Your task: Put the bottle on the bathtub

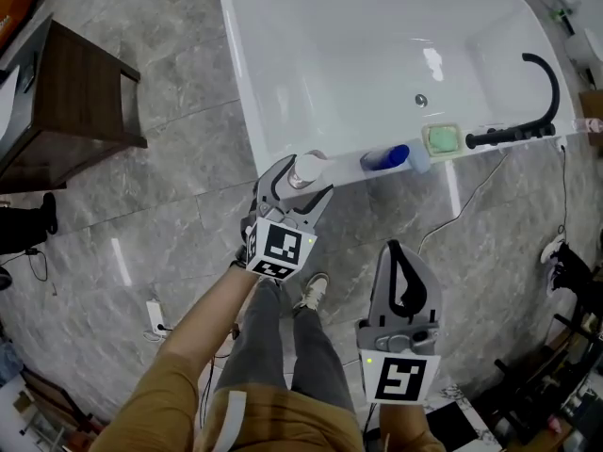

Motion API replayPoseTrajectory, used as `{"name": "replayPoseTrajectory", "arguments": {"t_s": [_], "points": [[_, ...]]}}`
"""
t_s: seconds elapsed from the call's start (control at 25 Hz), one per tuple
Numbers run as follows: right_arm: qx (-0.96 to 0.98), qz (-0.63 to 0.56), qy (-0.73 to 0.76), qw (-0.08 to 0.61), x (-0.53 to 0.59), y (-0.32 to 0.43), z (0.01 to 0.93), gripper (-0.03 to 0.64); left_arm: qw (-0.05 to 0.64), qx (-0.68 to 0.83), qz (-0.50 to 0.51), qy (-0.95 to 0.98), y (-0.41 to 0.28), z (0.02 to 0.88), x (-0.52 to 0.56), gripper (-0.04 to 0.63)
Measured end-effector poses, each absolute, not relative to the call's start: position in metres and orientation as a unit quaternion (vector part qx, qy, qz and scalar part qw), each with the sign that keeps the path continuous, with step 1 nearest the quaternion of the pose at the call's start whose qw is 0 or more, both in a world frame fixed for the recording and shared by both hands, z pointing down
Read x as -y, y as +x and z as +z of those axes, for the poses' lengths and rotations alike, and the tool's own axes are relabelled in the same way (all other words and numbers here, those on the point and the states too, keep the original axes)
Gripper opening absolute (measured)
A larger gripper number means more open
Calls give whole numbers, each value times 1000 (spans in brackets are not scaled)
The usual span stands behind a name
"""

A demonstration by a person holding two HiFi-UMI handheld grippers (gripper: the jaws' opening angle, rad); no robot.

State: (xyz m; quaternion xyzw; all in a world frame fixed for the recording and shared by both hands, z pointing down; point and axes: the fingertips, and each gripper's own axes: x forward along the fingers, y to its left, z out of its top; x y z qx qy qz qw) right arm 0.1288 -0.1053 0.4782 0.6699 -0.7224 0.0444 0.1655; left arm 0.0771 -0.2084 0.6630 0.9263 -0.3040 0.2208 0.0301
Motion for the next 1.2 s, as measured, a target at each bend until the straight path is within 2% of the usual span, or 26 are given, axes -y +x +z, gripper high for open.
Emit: {"name": "replayPoseTrajectory", "arguments": {"t_s": [0.36, 0.8, 0.96, 1.2], "points": [[725, 28, 671, 153, 84, 127, 449, 5, 55, 337, 226, 912, 55, 643, 193, 339], [732, -8, 668, 133, 74, 119, 393, 5, 54, 392, 209, 895, 27, 567, 175, 333], [736, -22, 665, 125, 71, 116, 370, 5, 54, 397, 201, 894, 26, 535, 167, 251], [740, -29, 663, 112, 73, 119, 349, 5, 25, 401, 205, 893, 30, 499, 161, 39]]}}
